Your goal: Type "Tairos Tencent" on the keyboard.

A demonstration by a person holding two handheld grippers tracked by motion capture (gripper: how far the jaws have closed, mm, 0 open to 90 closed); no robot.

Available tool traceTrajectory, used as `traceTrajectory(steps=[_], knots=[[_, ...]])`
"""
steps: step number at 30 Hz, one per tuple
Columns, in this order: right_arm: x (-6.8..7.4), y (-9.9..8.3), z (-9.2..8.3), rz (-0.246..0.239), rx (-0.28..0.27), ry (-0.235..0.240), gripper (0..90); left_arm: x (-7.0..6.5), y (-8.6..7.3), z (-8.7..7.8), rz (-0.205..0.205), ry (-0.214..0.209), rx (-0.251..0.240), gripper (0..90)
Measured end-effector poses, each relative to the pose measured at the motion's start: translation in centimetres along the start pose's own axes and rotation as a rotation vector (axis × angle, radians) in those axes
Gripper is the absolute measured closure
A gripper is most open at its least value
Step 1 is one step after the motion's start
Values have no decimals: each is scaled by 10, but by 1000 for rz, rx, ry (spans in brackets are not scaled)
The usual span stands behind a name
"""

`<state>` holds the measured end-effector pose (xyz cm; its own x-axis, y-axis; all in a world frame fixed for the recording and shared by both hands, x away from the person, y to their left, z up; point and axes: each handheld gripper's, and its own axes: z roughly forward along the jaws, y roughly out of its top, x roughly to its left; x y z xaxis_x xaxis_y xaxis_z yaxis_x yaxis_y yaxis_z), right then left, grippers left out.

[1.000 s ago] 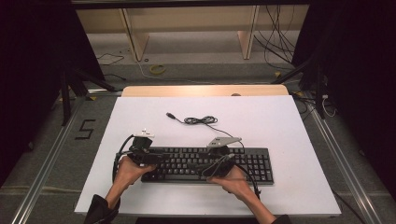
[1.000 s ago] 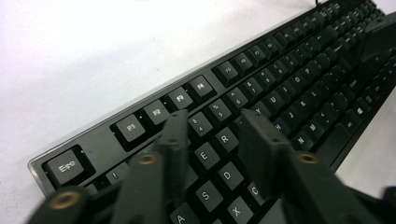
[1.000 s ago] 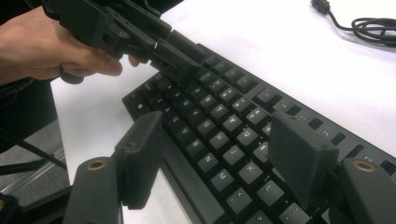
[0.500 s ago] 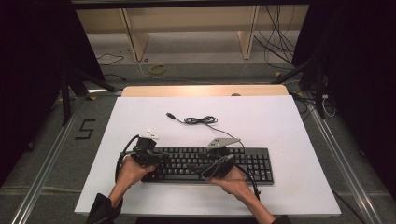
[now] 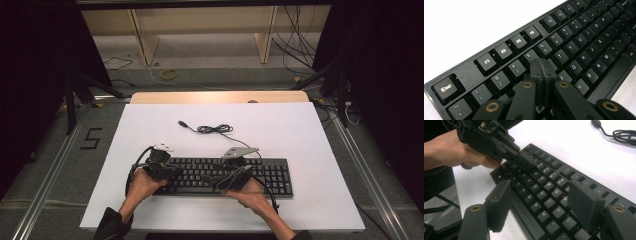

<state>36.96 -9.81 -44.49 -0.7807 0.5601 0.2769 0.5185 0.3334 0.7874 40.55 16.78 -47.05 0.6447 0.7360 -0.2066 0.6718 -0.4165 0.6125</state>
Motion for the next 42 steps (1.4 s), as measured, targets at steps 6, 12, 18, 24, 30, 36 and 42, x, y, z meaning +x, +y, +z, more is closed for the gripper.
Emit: traceTrajectory(steps=[6,12,18,24,30,36,42], knots=[[0,1,-1,-4,-6,1,364,0,2,-5,-19,-13,-21,888],[0,1,-2,-4,-10,1,365,1,3,-12,-28,-30,-46,836],[1,1,-2,-5,-9,1,365,1,3,-15,-36,-47,-52,727],[1,2,-2,-8,-11,1,364,2,0,-19,-51,-64,-79,608],[1,1,-2,-5,-7,2,364,1,-1,-21,-52,-66,-86,511],[1,1,-1,-7,-5,2,364,1,-1,-23,-55,-73,-97,446],[2,1,0,-7,-3,3,365,0,-2,-25,-55,-75,-108,405]])
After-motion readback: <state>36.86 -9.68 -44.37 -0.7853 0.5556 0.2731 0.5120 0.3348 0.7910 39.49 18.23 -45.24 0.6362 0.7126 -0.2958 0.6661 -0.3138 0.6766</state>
